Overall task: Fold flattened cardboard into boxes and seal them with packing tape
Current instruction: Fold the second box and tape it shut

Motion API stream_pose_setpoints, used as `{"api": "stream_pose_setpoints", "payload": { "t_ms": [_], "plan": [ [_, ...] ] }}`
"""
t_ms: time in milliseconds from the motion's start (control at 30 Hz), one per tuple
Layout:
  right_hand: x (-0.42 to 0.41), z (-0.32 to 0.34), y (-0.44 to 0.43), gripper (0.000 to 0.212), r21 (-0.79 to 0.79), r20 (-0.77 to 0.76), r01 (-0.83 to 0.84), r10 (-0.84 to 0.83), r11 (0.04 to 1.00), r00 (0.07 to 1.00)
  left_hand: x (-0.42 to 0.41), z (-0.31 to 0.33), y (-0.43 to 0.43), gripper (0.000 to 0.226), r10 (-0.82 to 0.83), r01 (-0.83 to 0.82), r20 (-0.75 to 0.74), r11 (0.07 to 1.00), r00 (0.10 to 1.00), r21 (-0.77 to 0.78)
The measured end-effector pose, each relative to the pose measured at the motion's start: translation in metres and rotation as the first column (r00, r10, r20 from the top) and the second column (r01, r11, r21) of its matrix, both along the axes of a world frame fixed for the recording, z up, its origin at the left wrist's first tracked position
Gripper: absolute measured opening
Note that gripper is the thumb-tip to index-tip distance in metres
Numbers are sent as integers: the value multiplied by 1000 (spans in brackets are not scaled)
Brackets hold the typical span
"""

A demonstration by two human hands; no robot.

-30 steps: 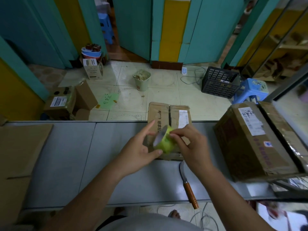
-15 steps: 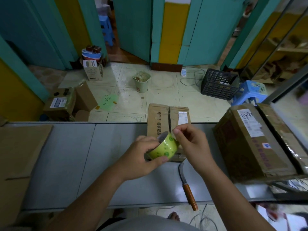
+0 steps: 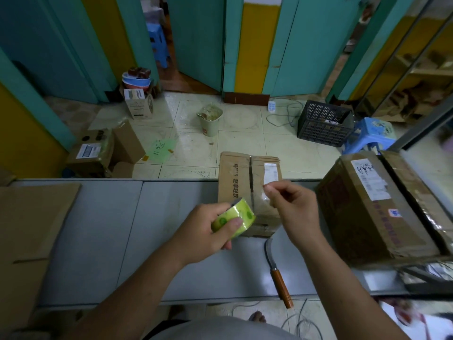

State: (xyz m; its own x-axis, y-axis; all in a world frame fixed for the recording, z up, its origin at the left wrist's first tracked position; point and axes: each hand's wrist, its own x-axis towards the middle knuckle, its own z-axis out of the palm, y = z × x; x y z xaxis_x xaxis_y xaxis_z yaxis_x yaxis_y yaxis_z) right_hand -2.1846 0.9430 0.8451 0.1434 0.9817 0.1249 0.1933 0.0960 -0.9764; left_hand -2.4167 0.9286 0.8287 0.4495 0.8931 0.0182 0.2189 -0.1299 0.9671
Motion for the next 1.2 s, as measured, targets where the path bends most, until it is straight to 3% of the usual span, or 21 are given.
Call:
{"api": "stream_pose_setpoints", "payload": {
  "t_ms": [100,200,333,400,533,667,767,900,1033,1133,1200],
  "plan": [
    [13,9,0,16,70,106,-28,20,997,994,-12,-7,7,37,33,-56,-239,994,971,-93],
    [16,10,-2,12,97,201,-44,24,994,979,-19,-7,16,71,47,-137,-461,977,886,-162],
    [20,-1,-1,5,38,135,44,-49,998,990,-21,-2,26,87,90,-198,-596,973,798,-119],
    [24,-9,0,7,-33,61,81,-79,996,995,-27,-1,28,81,57,-152,-497,976,866,-153],
    [34,-27,-1,11,-157,-38,62,-69,986,997,-47,1,30,57,9,-27,-105,985,994,-172],
    [37,-41,-2,20,-238,-182,50,-95,970,979,-57,0,29,46,-77,134,268,970,960,-202],
    [36,-45,-1,32,-264,-276,33,-108,964,955,-52,2,28,43,-124,183,335,972,934,-150],
    [41,-43,1,21,-233,-168,79,-120,969,978,-50,-2,29,30,26,-2,175,991,984,-132],
    [55,-39,1,10,-153,8,128,-128,980,992,-56,-11,44,39,21,-42,-119,983,993,-178],
    [68,-41,-1,10,-165,40,162,-158,973,987,-65,-22,58,56,-60,-16,-458,987,887,-160],
    [69,-47,-5,11,-196,51,157,-150,968,987,-66,-29,68,62,-83,-18,-592,987,802,-162]
  ]
}}
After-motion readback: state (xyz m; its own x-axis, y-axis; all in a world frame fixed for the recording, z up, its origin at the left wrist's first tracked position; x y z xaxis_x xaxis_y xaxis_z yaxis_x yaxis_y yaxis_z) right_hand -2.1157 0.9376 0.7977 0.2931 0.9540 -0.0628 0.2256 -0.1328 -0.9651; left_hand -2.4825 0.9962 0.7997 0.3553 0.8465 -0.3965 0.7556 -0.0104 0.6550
